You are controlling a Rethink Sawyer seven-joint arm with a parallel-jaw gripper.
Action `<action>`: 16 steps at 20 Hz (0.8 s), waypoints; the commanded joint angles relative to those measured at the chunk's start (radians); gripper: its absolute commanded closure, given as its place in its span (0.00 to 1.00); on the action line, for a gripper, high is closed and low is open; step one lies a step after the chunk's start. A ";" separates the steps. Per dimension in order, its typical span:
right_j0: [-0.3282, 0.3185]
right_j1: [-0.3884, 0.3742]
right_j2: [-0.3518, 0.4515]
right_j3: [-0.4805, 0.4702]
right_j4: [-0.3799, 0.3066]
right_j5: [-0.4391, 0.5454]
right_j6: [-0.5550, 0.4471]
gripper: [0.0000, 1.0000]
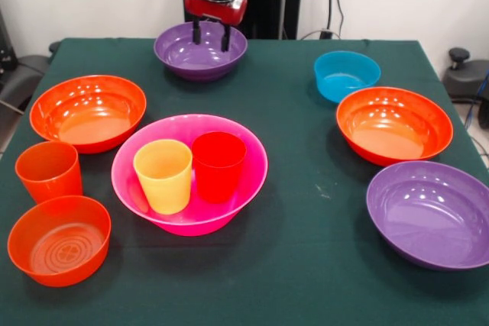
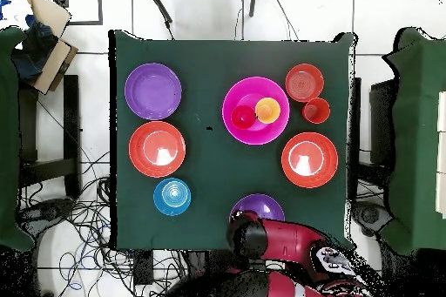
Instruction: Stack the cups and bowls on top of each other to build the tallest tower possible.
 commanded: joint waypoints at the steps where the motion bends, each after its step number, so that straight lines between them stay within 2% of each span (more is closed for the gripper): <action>1: -0.008 -0.028 0.153 -0.022 -0.028 0.094 -0.001 0.00; 6: 0.004 0.021 0.172 -0.013 -0.026 0.012 0.050 0.00; 11: 0.055 0.041 0.141 -0.015 -0.010 -0.036 0.100 0.00; 16: 0.079 0.066 0.134 -0.014 0.000 -0.080 0.127 0.00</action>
